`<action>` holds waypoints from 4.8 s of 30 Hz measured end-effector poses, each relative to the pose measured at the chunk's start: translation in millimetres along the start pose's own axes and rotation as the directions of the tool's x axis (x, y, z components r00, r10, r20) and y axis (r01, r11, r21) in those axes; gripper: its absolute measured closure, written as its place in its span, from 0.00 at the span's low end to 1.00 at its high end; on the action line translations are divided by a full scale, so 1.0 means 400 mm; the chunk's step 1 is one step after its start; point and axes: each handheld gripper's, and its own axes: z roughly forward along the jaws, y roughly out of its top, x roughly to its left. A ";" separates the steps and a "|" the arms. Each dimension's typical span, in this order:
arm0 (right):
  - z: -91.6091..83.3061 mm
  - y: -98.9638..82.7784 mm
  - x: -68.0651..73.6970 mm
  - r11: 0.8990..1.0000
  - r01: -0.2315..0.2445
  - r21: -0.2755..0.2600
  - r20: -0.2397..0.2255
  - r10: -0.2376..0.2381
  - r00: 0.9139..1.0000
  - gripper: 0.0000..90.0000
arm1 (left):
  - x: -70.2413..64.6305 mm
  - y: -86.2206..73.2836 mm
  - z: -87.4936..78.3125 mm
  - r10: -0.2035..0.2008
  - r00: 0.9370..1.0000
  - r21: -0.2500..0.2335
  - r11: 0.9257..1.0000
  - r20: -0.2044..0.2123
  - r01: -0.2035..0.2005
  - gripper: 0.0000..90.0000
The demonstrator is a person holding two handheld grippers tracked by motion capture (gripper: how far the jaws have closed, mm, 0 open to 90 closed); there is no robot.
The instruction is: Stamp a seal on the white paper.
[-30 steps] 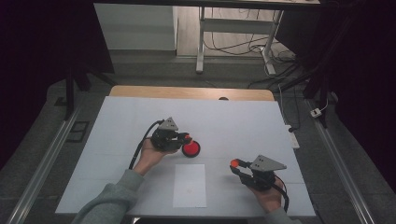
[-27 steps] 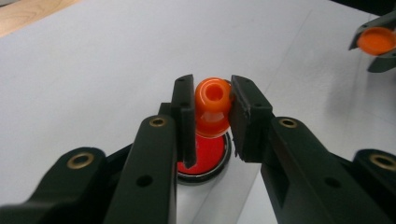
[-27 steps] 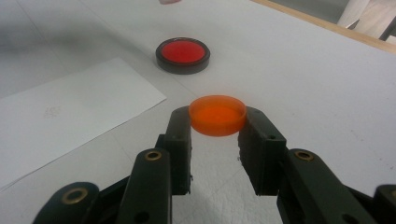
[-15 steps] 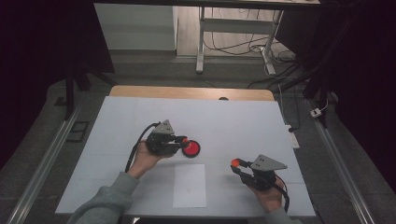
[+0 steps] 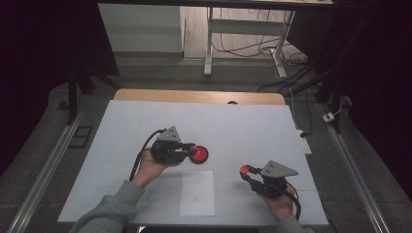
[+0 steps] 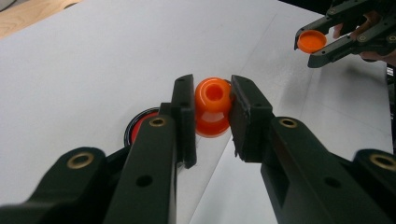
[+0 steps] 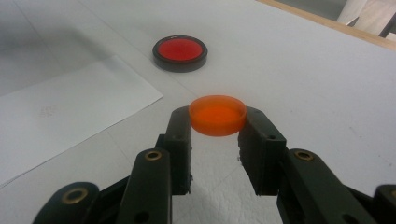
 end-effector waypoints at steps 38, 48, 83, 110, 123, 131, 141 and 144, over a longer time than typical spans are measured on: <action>0.000 0.000 0.002 1.000 0.001 0.004 0.006 -0.001 1.000 0.71 | -0.048 -0.031 -0.051 -0.001 0.999 -0.007 1.000 0.043 0.001 0.81; -0.001 -0.001 0.003 1.000 0.001 -0.001 0.010 -0.001 1.000 0.72 | -0.068 -0.040 -0.055 -0.004 0.998 -0.006 1.000 0.057 0.004 0.81; 0.006 0.001 0.009 1.000 0.008 0.010 0.001 -0.008 1.000 0.71 | -0.098 -0.112 0.030 -0.030 0.996 0.105 0.994 0.089 0.020 0.81; 0.008 0.000 0.009 1.000 0.011 0.015 -0.003 -0.011 1.000 0.71 | -0.109 -0.135 0.079 0.019 0.998 0.171 0.985 0.056 -0.029 0.81; 0.008 0.001 0.010 1.000 0.011 0.013 -0.004 -0.011 1.000 0.71 | -0.110 -0.139 0.086 0.031 0.999 0.172 0.984 0.036 -0.037 0.81; 0.008 0.001 0.009 1.000 0.011 0.012 -0.004 -0.011 1.000 0.71 | -0.113 -0.142 0.092 0.045 0.999 0.181 0.982 0.029 -0.049 0.81; 0.008 0.000 0.009 1.000 0.010 0.010 -0.006 -0.010 1.000 0.71 | -0.125 -0.151 0.103 0.087 0.996 0.206 0.975 0.016 -0.088 0.81; 0.007 0.000 0.008 1.000 0.010 0.011 -0.006 -0.010 1.000 0.71 | -0.127 -0.152 0.103 0.092 0.996 0.205 0.974 0.011 -0.092 0.81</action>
